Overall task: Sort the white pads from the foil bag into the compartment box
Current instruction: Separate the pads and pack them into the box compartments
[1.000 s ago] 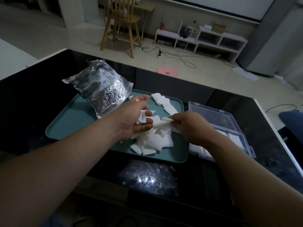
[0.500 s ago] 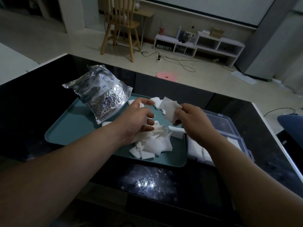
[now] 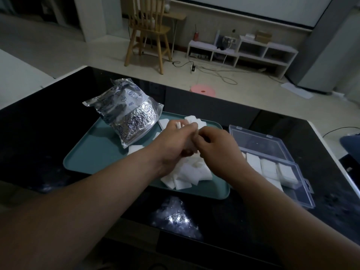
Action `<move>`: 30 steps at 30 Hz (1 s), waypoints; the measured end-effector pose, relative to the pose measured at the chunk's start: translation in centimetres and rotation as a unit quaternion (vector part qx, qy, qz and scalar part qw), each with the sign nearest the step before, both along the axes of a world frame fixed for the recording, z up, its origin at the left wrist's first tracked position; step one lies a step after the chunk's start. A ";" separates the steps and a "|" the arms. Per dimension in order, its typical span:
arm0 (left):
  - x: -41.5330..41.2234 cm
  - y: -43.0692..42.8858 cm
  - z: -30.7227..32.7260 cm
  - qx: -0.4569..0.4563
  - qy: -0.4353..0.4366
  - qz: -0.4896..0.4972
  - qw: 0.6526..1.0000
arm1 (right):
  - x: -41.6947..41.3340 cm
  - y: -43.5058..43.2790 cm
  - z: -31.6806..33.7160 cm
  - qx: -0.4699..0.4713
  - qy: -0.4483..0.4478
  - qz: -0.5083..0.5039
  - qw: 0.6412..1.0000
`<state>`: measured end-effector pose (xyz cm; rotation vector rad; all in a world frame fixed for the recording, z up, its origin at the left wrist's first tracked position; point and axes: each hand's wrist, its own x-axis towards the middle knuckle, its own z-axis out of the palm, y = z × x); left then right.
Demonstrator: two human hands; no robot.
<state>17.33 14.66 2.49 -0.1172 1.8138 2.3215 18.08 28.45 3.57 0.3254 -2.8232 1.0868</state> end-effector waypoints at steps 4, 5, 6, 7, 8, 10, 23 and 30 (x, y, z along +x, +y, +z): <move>0.1 -0.3 0.2 0.063 -0.044 0.001 0.997 | 0.3 0.3 0.3 -0.143 -0.112 0.018 0.983; 0.2 -0.3 0.3 0.073 -0.059 0.009 0.996 | 0.3 0.4 0.3 -0.183 -0.146 0.015 0.972; 0.2 -0.4 0.4 0.082 -0.073 0.010 0.994 | 0.1 0.6 0.4 -0.216 -0.172 0.011 0.961; 0.2 -0.4 0.5 0.086 -0.080 0.011 0.993 | 0.0 0.7 0.5 -0.239 -0.192 0.008 0.952; 0.3 -0.4 0.6 0.091 -0.085 0.010 0.992 | -0.1 0.8 0.6 -0.252 -0.205 0.007 0.946; 0.2 -0.5 0.5 0.104 -0.092 0.008 0.990 | -0.2 0.9 0.7 -0.266 -0.222 0.007 0.938; 0.4 -0.7 0.8 0.147 -0.114 -0.035 0.982 | -0.6 0.6 0.4 -0.080 0.015 -0.120 0.989; 0.1 -0.6 0.2 0.127 -0.068 -0.107 0.984 | -0.2 -0.1 0.3 0.008 0.081 -0.077 0.994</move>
